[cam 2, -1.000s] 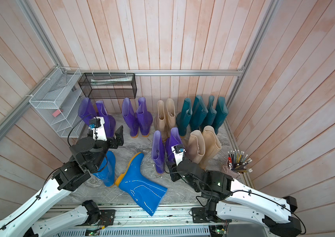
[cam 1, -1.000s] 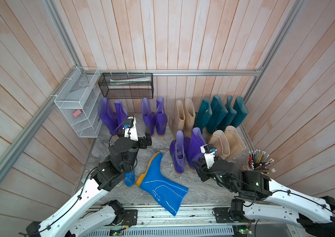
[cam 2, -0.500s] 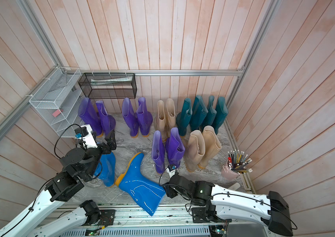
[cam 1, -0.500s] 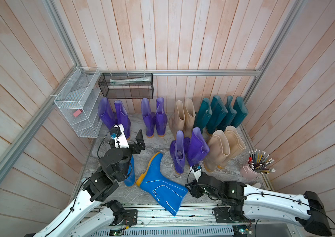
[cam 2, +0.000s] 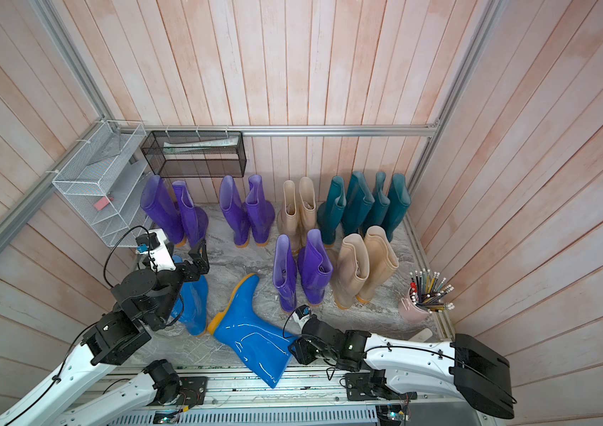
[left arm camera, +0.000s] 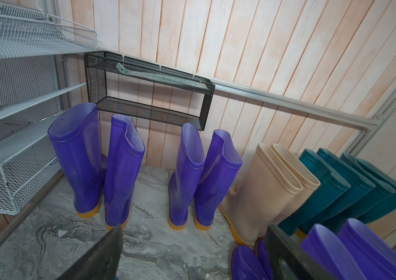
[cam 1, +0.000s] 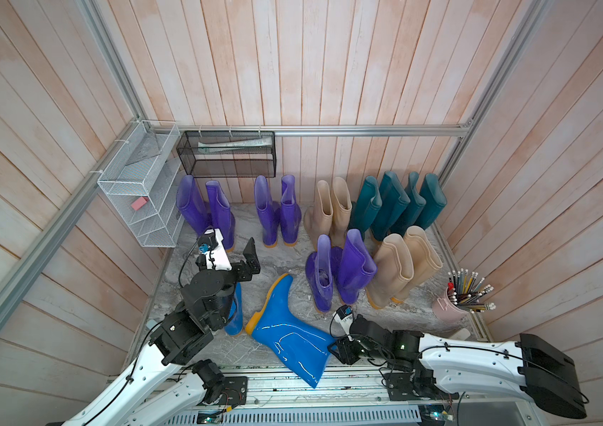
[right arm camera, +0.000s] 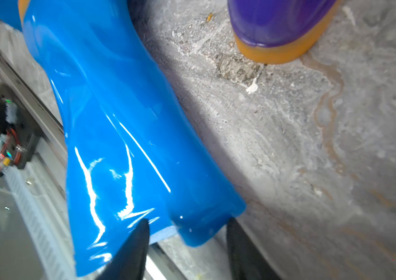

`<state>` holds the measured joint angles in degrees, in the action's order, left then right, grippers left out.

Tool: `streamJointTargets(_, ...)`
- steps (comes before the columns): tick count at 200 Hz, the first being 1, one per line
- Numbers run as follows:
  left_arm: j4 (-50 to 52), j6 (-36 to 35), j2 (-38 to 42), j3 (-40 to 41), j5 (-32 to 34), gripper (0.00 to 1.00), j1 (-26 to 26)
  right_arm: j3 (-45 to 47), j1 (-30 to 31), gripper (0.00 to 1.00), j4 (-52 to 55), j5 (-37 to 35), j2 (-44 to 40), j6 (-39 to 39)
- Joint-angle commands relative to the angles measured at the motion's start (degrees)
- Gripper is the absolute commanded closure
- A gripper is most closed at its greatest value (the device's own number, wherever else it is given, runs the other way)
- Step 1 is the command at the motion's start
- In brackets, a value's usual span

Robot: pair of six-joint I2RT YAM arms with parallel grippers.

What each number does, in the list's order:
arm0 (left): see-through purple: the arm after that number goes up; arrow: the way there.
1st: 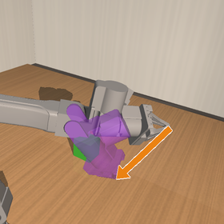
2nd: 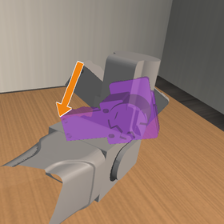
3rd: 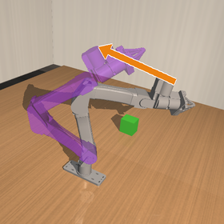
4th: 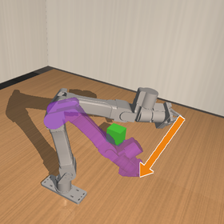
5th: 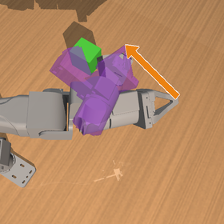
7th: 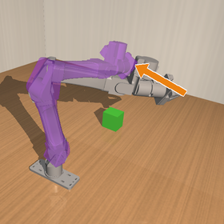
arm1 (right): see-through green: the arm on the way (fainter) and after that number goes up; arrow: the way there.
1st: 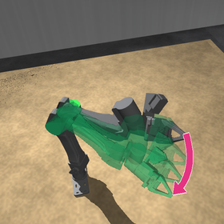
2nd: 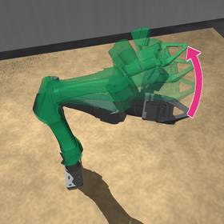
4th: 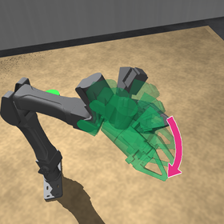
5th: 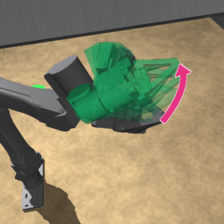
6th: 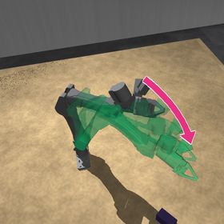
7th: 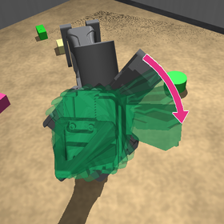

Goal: Match and arrange rain boots in pairs
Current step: Adjust the rain boot at the center of the board.

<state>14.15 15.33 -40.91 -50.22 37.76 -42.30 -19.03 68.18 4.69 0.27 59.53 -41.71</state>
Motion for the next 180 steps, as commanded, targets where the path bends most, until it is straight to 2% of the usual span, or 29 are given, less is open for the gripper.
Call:
streamJointTargets(1, 2.1, 1.2, -0.6, -1.3, -0.5, 0.06, 0.3, -1.0, -0.5, 0.9, -1.4, 1.5, 1.1, 1.9)
streamJointTargets(8, 2.5, 1.4, -0.4, -1.1, -0.4, 0.06, 0.3, -2.2, -0.6, 1.0, -0.4, 1.8, 1.1, 2.8)
streamJointTargets(63, 2.6, 0.5, 1.8, -0.3, -0.3, 0.06, 0.4, -14.2, -0.5, 1.0, 8.1, 3.6, -3.1, 9.3)
streamJointTargets(93, 2.5, -0.2, 1.7, -0.8, -0.7, 0.05, 0.3, -22.6, -0.5, 1.0, 12.3, 5.2, -2.6, 13.2)
streamJointTargets(132, 2.8, -0.6, 1.6, -1.5, -2.0, 0.05, 0.4, -33.4, -0.6, 1.0, 15.0, 7.6, 2.6, 18.8)
streamJointTargets(180, 3.9, -0.8, 2.9, -2.0, -3.3, 0.05, 0.3, -45.8, -0.6, 1.0, 20.1, 1.4, 10.4, 22.2)
